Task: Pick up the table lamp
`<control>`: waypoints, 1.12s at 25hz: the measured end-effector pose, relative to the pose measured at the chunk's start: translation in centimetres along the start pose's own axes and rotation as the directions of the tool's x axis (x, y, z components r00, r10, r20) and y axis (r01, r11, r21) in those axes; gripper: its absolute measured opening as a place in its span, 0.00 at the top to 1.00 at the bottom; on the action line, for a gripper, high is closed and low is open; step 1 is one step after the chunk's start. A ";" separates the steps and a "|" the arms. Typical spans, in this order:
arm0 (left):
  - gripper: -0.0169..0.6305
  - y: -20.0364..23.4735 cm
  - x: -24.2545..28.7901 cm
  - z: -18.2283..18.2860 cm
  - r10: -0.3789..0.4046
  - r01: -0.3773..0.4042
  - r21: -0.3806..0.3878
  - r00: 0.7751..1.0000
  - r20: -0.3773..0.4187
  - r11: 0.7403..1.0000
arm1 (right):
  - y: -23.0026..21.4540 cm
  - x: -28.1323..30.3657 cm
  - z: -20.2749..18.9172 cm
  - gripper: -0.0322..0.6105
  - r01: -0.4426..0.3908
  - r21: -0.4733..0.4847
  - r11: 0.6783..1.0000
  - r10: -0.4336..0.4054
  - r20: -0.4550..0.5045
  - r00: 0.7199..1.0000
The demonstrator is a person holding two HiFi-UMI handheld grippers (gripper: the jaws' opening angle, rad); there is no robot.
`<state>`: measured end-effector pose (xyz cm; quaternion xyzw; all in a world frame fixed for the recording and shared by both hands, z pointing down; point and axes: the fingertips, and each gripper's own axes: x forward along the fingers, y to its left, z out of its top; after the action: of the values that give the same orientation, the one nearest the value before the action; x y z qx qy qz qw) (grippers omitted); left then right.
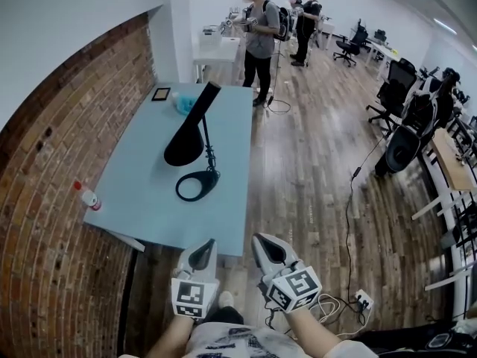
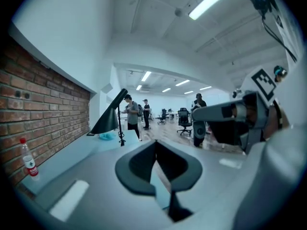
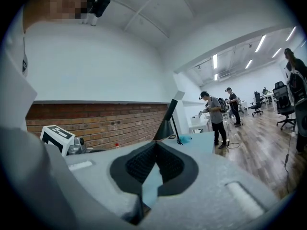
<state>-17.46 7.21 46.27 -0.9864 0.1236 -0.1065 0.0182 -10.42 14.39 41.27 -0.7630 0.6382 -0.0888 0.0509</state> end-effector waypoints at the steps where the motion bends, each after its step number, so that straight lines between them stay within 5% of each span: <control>1: 0.99 0.6 0.7 0.0 -0.002 0.002 -0.005 1.000 0.000 1.000 | -0.3 0.9 0.2 0.95 0.001 -0.004 1.000 -0.001 -0.003 1.000; 18: 0.99 7.5 9.4 0.7 0.007 -0.008 -0.027 1.000 -0.008 1.000 | -4.9 12.1 2.6 0.95 -0.050 -0.026 0.998 0.050 -0.006 0.999; 28: 0.99 11.8 17.4 0.0 0.181 -0.183 -0.032 0.982 -0.045 0.983 | -10.6 21.5 2.2 0.95 -0.253 -0.028 0.967 0.252 -0.034 0.967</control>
<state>-3.82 -8.51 49.10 -0.9687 0.2156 -0.1225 0.0073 3.87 -4.95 42.69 -0.6748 0.7322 -0.0829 0.0401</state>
